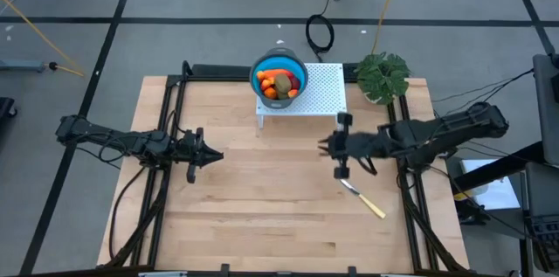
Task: Pick & Place Fruit
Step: Put the knife on the shelf
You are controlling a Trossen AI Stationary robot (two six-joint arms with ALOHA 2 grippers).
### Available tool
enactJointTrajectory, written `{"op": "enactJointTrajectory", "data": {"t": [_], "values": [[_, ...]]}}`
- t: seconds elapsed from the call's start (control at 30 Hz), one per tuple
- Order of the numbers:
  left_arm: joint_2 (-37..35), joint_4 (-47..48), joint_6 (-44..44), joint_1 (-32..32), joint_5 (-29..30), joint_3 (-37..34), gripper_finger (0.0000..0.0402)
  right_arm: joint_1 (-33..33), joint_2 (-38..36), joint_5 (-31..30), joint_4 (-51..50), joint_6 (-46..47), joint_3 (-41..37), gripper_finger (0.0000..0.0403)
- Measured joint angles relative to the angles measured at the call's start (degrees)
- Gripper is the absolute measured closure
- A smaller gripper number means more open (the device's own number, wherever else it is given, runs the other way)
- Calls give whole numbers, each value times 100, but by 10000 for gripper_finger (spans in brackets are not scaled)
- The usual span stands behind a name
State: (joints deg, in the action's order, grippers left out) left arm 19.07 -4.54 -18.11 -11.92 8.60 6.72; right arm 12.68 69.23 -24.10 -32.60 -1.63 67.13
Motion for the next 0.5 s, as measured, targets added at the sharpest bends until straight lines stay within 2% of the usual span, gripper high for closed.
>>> {"op": "enactJointTrajectory", "data": {"t": [0.37,0.5], "values": [[0,0,15,0,-2,0,380,1247,0,40,-1634,2022,0,397],[0,2,15,1,-2,0,380,1517,9,508,-2068,2593,2,402]]}}
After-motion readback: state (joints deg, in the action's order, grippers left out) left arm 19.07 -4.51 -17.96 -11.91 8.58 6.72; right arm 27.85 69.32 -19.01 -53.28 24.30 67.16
